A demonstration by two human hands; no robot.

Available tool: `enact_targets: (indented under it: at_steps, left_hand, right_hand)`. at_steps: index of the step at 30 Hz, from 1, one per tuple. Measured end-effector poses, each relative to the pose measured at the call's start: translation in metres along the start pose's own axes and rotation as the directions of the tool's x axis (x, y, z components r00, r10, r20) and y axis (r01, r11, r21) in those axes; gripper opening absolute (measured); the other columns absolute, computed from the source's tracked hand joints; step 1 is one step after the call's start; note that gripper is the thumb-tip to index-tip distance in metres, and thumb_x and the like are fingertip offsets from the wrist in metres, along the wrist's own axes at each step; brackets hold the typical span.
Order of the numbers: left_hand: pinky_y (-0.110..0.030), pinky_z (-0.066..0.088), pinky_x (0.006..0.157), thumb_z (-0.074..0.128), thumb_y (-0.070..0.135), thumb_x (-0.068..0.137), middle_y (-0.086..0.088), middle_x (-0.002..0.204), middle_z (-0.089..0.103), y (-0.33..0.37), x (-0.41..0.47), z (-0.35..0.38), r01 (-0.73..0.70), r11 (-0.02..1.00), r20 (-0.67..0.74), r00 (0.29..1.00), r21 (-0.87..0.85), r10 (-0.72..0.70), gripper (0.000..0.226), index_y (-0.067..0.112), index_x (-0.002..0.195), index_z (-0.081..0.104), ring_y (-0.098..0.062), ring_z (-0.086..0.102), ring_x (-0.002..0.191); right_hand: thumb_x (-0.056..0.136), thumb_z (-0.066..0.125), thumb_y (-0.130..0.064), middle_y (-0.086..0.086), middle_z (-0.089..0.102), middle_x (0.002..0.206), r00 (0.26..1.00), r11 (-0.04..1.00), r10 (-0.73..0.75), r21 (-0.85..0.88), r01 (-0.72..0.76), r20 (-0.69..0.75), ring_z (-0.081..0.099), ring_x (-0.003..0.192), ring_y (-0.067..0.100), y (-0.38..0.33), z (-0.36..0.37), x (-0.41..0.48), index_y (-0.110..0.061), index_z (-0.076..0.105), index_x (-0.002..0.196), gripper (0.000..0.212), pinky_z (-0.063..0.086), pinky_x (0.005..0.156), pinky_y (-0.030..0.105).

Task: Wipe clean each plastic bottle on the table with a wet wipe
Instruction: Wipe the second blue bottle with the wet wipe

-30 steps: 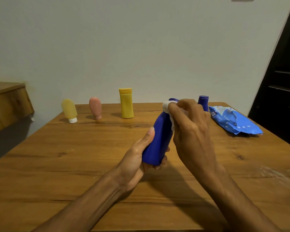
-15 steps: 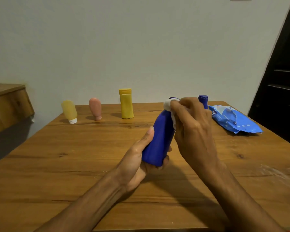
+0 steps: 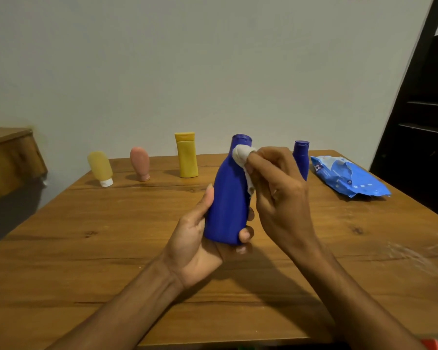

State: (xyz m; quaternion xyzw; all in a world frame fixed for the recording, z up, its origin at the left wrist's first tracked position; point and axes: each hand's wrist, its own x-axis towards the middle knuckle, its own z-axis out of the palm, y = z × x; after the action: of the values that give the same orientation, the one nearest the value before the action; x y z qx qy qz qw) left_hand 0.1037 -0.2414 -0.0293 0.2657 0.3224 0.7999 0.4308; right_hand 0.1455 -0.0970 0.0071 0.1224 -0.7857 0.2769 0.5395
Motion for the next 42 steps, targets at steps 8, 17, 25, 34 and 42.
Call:
enact_targets:
  at_steps: [8, 17, 25, 34, 42]
  left_hand:
    - [-0.034, 0.047, 0.068, 0.041, 0.054, 0.096, -0.013, 0.103, 0.06, -0.002, 0.001, -0.002, 0.003, 1.0, 0.056, 0.998, -0.03, -0.001, 0.056, 0.012, 0.125, 0.063, -0.021, 0.059, 0.076]
    - [-0.037, 0.05, 0.074, 0.047, 0.05, 0.097, -0.016, 0.107, 0.059, 0.001, -0.001, -0.005, 0.056, 0.998, 0.112, 0.992, -0.035, -0.051, 0.053, 0.011, 0.132, 0.057, -0.026, 0.06, 0.082]
    - [-0.037, 0.05, 0.075, 0.055, 0.048, 0.093, -0.016, 0.107, 0.062, 0.0, -0.001, -0.005, 0.032, 0.999, 0.109, 0.994, -0.028, -0.029, 0.052, 0.011, 0.129, 0.06, -0.026, 0.06, 0.082]
    - [-0.036, 0.047, 0.07, 0.048, 0.049, 0.091, -0.015, 0.103, 0.062, -0.002, 0.0, 0.001, -0.031, 0.998, 0.009, 0.999, 0.058, 0.031, 0.049, 0.016, 0.122, 0.066, -0.025, 0.057, 0.076]
    - [-0.038, 0.046, 0.072, 0.045, 0.053, 0.093, -0.014, 0.105, 0.06, 0.003, 0.001, -0.005, -0.057, 0.998, -0.026, 0.998, 0.003, 0.057, 0.053, 0.015, 0.125, 0.063, -0.024, 0.057, 0.077]
  right_hand:
    - [0.09, 0.053, -0.009, 0.004, 0.053, 0.105, 0.99, 0.973, 0.135, 0.196, -0.125, -0.038, 0.052, 0.096, 0.001, -0.009, 0.002, 0.001, -0.004, 0.057, 0.123, 0.033, 0.047, 0.075, 0.011]
    - [0.09, 0.055, -0.007, 0.004, 0.055, 0.103, 0.983, 0.974, 0.158, 0.18, -0.14, -0.094, 0.051, 0.096, -0.001, -0.012, 0.0, 0.003, -0.004, 0.059, 0.119, 0.029, 0.044, 0.077, 0.01]
    - [0.089, 0.052, -0.006, 0.002, 0.053, 0.104, 0.995, 0.999, 0.026, 0.046, -0.022, -0.099, 0.049, 0.097, 0.002, -0.013, -0.005, 0.004, -0.003, 0.061, 0.115, 0.028, 0.044, 0.079, 0.012]
    - [0.089, 0.052, -0.011, 0.009, 0.052, 0.115, 0.999, 0.987, -0.044, -0.156, 0.039, -0.029, 0.05, 0.101, 0.017, -0.008, -0.006, 0.004, -0.009, 0.057, 0.123, 0.034, 0.05, 0.076, 0.036]
    - [0.085, 0.046, -0.028, 0.003, 0.054, 0.107, 0.985, 0.981, -0.113, -0.145, 0.132, 0.132, 0.047, 0.1, 0.011, -0.01, -0.005, -0.002, -0.014, 0.06, 0.109, 0.031, 0.039, 0.08, 0.025]
